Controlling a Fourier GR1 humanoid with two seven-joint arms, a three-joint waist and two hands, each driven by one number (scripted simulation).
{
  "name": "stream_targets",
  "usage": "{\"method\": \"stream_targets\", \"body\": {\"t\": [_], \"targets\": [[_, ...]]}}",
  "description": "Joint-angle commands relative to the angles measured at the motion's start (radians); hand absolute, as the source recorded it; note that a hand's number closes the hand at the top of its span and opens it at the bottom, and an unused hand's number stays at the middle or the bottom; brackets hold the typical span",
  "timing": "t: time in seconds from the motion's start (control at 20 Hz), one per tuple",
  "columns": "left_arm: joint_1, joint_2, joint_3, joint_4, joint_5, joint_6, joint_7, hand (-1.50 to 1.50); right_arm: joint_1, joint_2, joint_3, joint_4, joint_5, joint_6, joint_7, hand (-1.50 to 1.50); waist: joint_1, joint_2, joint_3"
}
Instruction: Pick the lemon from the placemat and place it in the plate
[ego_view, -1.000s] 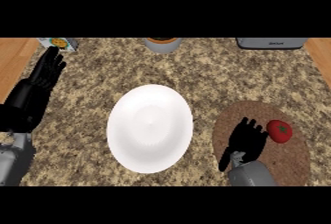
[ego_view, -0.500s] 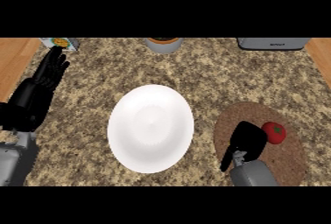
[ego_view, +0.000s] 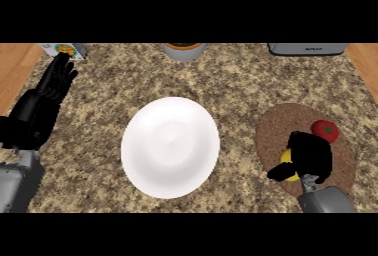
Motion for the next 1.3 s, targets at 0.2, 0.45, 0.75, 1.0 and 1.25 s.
{"method": "stream_targets", "body": {"t": [0.2, 0.45, 0.75, 1.0, 1.25], "targets": [[0.019, -0.005, 0.010, 0.003, -0.007, -0.006, -0.016, 0.00, 0.077, -0.268, -0.172, -0.074, -0.297, -0.166, -0.569, 1.50, 0.000, 0.003, 0.000], [0.012, 0.000, 0.007, -0.029, -0.021, -0.001, 0.026, 0.00, 0.142, -0.258, -0.200, -0.283, -0.467, -0.110, -0.696, 1.50, -0.004, -0.003, -0.001], [0.011, 0.005, 0.027, -0.015, 0.005, -0.038, 0.013, 0.00, 0.128, -0.163, -0.181, -0.497, -0.677, -0.003, -0.712, 1.50, -0.001, -0.002, -0.002], [-0.006, -0.011, 0.023, -0.030, -0.021, -0.032, 0.049, 0.00, 0.047, -0.102, -0.124, -0.596, -0.705, 0.094, -0.570, 1.50, 0.014, 0.003, -0.002], [-0.028, -0.007, 0.078, 0.026, -0.011, -0.084, 0.015, 0.00, -0.022, 0.002, 0.008, -0.633, -0.602, 0.110, -0.441, 1.50, 0.014, 0.004, -0.002]]}}
